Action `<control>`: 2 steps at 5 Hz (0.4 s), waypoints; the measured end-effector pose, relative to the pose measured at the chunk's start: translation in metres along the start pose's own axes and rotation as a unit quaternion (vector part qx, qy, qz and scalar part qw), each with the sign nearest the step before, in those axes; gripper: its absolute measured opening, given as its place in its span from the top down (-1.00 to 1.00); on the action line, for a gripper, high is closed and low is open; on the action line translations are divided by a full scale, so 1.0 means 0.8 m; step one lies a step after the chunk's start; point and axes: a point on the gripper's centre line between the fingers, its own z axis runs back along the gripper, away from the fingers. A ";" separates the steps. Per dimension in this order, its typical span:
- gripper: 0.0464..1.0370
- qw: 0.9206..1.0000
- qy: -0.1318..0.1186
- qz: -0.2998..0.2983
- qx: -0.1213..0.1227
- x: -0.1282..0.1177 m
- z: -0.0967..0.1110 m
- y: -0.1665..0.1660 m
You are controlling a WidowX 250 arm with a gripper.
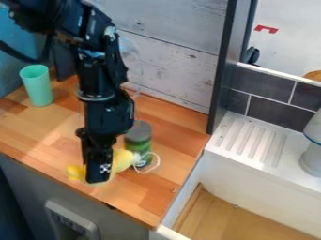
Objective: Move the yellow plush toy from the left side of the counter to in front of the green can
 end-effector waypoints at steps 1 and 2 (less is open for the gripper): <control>0.20 1.000 0.006 -0.018 0.000 0.011 -0.021 -0.005; 0.20 0.999 -0.020 -0.006 0.028 0.022 -0.042 -0.003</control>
